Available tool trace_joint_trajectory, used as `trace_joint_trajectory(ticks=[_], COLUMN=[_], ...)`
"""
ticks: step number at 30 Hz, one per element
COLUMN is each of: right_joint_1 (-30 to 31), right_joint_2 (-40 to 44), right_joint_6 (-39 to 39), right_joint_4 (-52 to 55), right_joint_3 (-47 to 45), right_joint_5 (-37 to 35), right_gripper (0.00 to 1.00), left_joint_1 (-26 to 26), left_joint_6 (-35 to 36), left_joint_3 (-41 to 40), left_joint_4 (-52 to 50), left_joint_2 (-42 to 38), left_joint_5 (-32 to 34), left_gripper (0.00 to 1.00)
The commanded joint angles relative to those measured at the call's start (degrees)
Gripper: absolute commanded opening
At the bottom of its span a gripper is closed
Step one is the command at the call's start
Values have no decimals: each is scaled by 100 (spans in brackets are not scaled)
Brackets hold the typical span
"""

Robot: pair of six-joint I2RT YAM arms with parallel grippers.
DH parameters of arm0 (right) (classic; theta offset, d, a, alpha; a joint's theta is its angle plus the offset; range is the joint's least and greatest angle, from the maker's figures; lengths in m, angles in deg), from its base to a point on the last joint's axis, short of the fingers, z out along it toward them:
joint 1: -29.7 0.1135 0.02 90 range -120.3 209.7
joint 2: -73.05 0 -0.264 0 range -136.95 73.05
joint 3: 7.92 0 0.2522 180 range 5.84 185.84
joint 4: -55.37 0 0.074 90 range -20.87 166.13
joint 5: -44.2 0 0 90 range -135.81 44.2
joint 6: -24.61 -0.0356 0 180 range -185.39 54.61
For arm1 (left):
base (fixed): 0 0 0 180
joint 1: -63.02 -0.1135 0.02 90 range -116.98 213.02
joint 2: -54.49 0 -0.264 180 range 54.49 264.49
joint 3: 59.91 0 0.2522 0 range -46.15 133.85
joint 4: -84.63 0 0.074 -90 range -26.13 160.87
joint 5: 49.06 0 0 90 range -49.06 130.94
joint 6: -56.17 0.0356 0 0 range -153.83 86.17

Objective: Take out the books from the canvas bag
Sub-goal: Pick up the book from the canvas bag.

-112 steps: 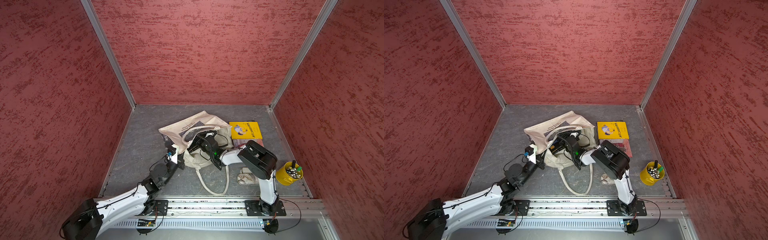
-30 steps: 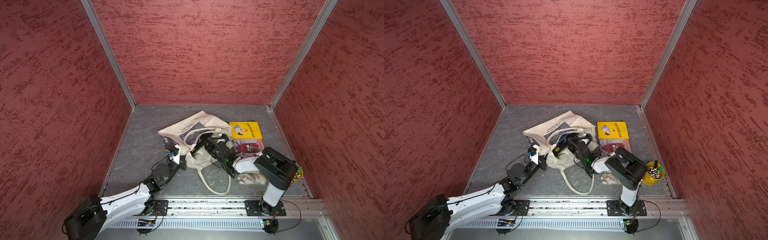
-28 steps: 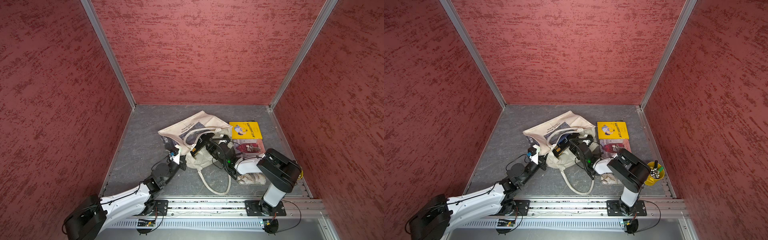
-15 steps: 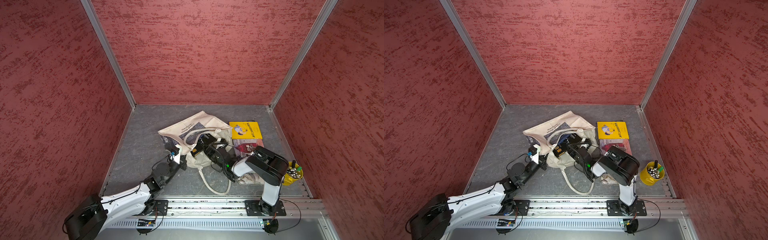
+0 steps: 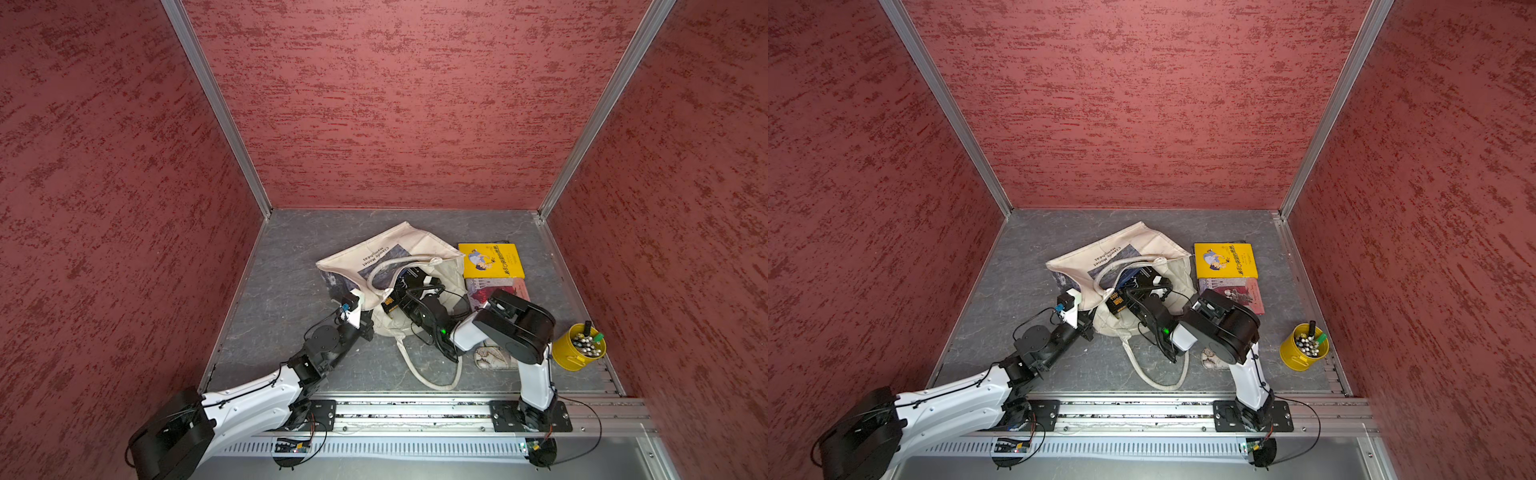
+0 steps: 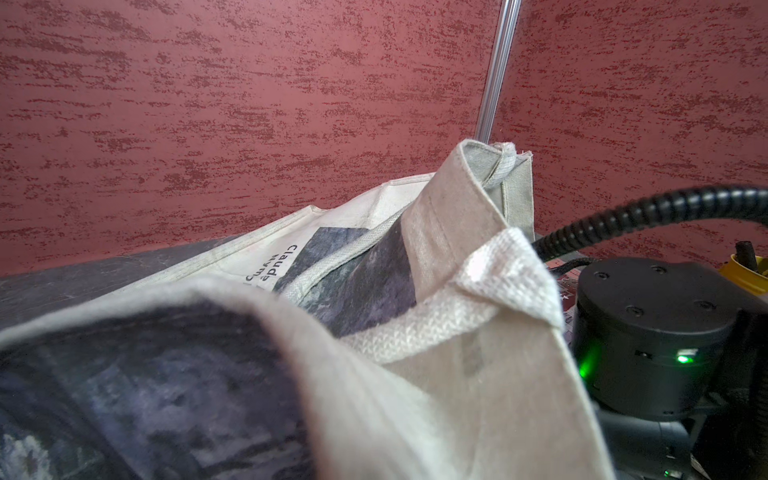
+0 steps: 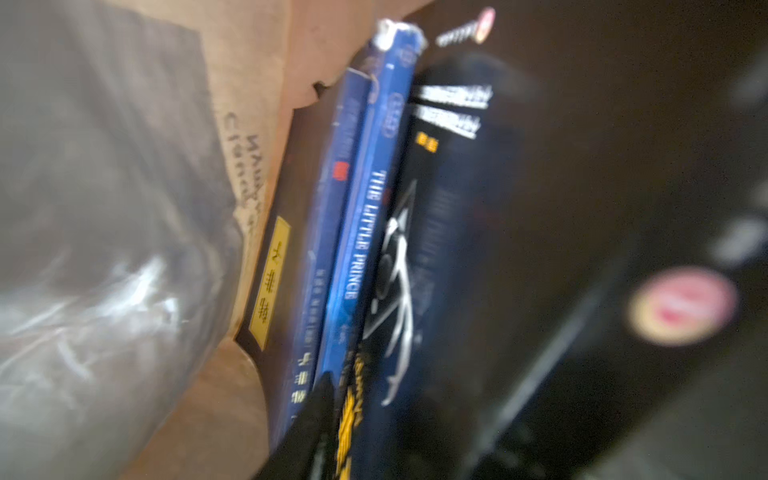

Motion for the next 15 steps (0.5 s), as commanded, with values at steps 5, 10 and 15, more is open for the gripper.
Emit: trace_joint_trajectory(ticks=[5, 10, 15], right_joint_1=[30, 39, 48], right_joint_2=[502, 1145, 1813], right_joint_6=[199, 347, 470], right_joint_4=[327, 1060, 1418], right_joint_3=[71, -156, -558], right_joint_5=[-335, -393, -431], right_gripper=[1, 0, 0], left_joint_1=[26, 25, 26], left_joint_6=[49, 71, 84], left_joint_3=[179, 225, 274], left_joint_4=[450, 365, 262], left_joint_2=[-35, -18, -33], left_joint_5=[-153, 33, 258], left_gripper=[0, 0, 0])
